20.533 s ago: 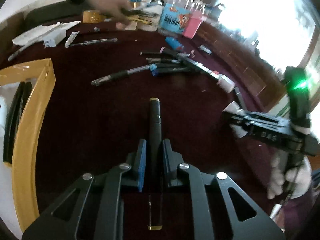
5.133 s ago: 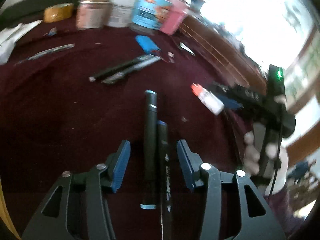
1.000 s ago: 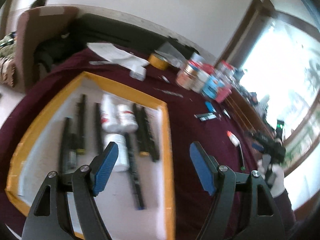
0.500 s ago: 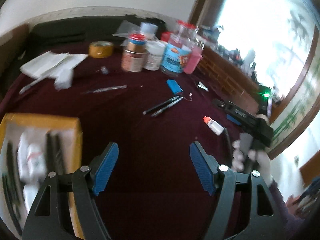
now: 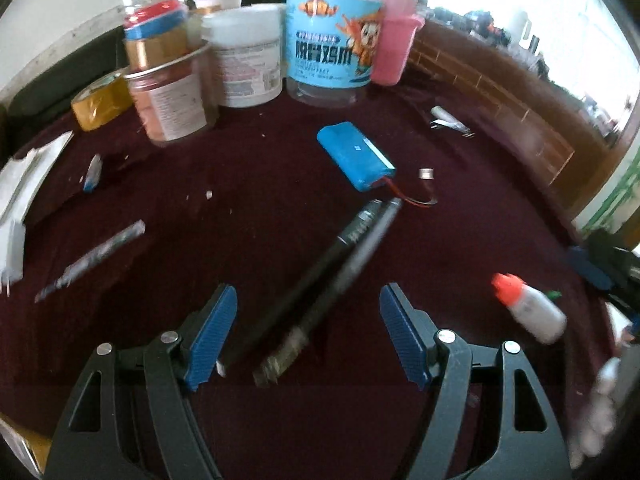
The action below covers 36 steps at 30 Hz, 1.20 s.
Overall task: Organize rigid objects
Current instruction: 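Withdraw both tools from the box back over the table, then grasp a black pen and a clear pen together with the left tool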
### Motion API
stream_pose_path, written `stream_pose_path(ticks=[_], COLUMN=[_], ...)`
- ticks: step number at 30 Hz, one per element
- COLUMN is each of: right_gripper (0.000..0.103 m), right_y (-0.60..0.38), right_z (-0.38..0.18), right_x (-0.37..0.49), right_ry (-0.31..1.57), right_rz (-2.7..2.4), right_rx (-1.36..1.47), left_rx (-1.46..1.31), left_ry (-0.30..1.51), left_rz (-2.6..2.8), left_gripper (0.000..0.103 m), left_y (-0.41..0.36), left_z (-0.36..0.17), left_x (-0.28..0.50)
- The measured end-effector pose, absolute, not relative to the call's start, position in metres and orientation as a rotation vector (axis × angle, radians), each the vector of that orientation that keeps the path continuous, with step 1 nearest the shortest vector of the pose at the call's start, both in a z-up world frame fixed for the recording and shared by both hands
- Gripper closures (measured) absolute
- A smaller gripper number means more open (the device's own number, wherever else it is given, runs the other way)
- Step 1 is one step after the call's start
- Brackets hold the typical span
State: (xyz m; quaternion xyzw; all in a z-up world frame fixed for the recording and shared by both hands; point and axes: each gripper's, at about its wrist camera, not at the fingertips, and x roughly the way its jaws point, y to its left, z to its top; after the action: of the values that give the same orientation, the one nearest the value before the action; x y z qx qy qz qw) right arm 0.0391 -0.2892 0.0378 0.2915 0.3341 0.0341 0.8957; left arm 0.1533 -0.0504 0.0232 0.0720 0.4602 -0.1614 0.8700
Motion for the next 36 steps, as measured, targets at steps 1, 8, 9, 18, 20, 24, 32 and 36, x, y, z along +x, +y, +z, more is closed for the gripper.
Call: stream_pose_path(ticks=[1,8,9,18,20,24,32,36], right_gripper=[0.007,0.007,0.007,0.007,0.007,0.007,0.007,0.007], right_y=[-0.29,-0.284,-0.283,-0.284,-0.284,-0.284,-0.28,-0.281], right_z=[0.037,0.034,0.033,0.028,0.026,0.027,0.028,0.027], right_x=[0.04,0.046,0.047,0.048,0.049,0.047,0.042,0.043], right_ry=[0.692,0.715,0.72,0.737,0.743,0.743,0.733,0.736], right_rz=[0.068,0.053,0.05,0.025,0.023,0.021,0.01,0.008], right_rx=[0.603,0.568,0.564,0.543,0.546,0.541,0.51,0.517], left_rx=[0.168,0.175,0.176,0.132,0.1,0.044,0.054,0.1], left_ry=[0.971,0.97,0.969,0.99,1.018,1.023,0.942,0.974], left_rz=[-0.337,-0.389,-0.39,-0.411,-0.436,-0.47,-0.386,-0.361], left_gripper=[0.028,0.089,0.088,0.089,0.089,0.089,0.061,0.062], left_y=[-0.053,-0.059,-0.058,-0.027,-0.02,-0.013,-0.005,-0.007], left_z=[0.019,0.021,0.021,0.022,0.022,0.03,0.042,0.021], left_x=[0.159,0.157,0.152,0.079,0.054,0.014,0.002,0.002])
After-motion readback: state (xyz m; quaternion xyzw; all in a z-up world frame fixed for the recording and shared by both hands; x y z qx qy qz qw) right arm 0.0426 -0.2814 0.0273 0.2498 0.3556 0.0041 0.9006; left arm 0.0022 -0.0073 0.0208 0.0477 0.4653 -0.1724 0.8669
